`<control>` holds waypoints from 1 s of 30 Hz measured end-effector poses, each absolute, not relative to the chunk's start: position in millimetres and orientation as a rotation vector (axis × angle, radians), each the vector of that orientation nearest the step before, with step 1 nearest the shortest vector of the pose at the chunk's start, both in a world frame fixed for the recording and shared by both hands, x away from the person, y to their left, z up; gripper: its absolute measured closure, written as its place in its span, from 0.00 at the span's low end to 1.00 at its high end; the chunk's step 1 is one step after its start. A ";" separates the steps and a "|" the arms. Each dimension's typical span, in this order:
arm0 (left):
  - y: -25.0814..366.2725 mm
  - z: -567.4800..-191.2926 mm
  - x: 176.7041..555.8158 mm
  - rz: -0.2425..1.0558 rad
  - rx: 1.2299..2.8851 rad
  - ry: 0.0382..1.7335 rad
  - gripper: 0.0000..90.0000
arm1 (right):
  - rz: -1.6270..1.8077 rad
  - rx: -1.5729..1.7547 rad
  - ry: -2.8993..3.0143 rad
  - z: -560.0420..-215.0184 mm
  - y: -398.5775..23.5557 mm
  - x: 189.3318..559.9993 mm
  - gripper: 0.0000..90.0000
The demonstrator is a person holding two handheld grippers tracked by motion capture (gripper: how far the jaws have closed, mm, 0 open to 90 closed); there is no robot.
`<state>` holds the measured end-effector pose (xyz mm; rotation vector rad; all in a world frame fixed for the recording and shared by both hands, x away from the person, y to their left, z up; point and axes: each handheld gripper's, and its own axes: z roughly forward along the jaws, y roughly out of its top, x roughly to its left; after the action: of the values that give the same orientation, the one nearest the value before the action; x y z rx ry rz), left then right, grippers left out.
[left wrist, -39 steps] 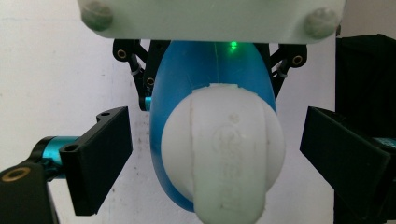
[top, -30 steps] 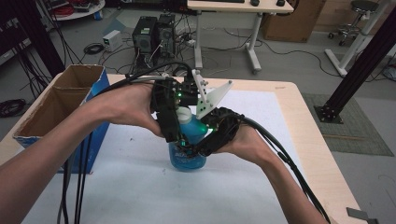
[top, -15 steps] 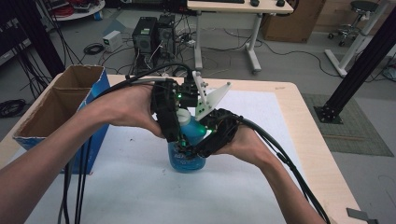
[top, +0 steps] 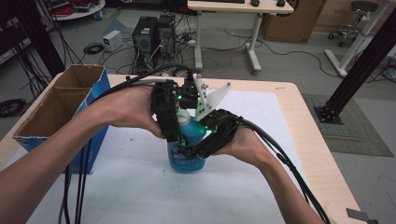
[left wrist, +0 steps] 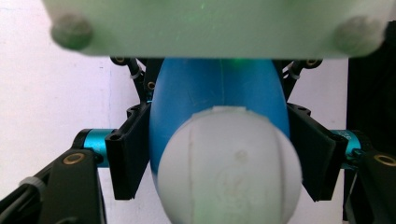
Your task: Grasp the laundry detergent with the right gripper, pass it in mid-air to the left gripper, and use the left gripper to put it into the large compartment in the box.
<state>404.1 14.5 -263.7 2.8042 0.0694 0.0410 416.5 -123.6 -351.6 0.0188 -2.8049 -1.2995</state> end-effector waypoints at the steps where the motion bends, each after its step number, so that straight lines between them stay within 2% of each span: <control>1: 14.4 -263.8 403.9 0.045 2.804 0.069 0.32 | -1.300 0.019 -2.806 -352.0 -123.2 416.5 0.50; 10: 14.4 -263.6 403.9 0.036 2.810 0.051 0.36 | -1.295 0.020 -2.806 -352.2 -123.1 416.2 0.50; 13: 14.9 -263.2 404.0 0.052 2.807 0.053 0.42 | -1.297 0.019 -2.807 -352.3 -123.0 415.8 0.49; 30: 13.3 -262.2 402.9 0.066 2.827 0.062 0.43 | -1.324 0.014 -2.780 -356.1 -120.4 416.4 0.47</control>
<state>402.9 13.3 -262.2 2.8267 0.0619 0.0656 416.4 -120.4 -356.1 0.0139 -2.7801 -1.3235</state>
